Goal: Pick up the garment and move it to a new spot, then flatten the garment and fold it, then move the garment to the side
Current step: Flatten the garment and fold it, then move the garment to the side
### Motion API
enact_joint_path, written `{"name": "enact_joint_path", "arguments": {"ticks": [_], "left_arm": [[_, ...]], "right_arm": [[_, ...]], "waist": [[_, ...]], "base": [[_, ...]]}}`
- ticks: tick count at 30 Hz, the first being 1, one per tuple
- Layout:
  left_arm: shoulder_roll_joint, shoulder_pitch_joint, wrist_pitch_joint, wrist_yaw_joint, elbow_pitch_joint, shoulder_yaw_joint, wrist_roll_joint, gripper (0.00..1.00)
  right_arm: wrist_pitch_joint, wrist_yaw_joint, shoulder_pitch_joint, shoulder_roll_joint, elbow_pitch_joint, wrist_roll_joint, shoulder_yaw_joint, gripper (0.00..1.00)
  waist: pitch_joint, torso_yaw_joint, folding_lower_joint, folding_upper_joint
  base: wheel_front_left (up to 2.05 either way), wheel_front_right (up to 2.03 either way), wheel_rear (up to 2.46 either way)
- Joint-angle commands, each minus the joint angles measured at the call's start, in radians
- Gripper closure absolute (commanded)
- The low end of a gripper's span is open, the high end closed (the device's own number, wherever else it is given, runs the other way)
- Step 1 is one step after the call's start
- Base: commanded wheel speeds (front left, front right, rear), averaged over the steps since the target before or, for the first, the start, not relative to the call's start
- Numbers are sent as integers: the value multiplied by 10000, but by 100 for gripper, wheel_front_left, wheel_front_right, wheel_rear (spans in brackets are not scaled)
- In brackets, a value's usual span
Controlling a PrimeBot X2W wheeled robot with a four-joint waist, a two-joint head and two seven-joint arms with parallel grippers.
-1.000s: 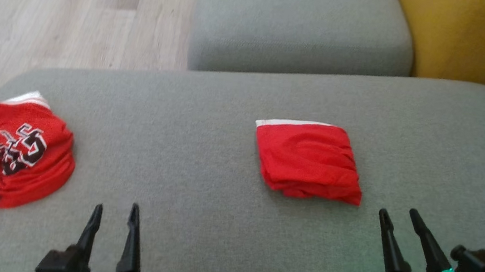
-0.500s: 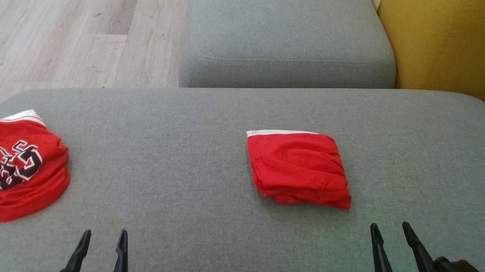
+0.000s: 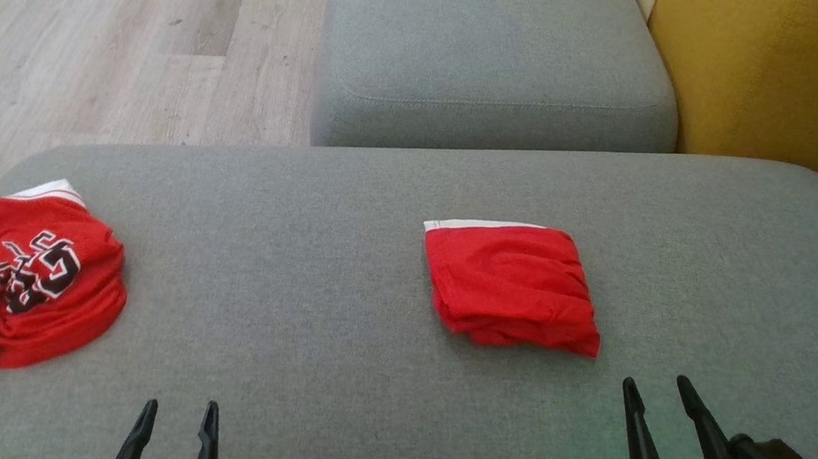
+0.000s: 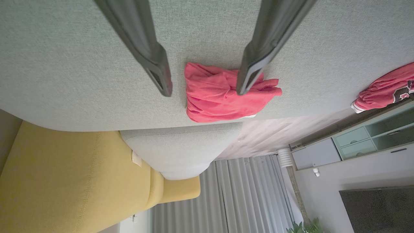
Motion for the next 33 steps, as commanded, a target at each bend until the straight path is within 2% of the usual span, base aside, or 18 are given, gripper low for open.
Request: {"name": "enact_joint_path", "arguments": {"ticks": [1, 33], "left_arm": [[-30, -396, -59, -19, -309, 359, 129, 0], [-30, -463, -59, 12, -387, 342, -22, 0]], "right_arm": [[-136, -9, -259, -67, -279, -95, 193, 0], [-137, -9, -197, -103, -560, -15, 113, 0]], "waist": [[7, 4, 0, 0], [266, 218, 0, 0]], "base": [[0, 0, 0], [0, 0, 0]]}}
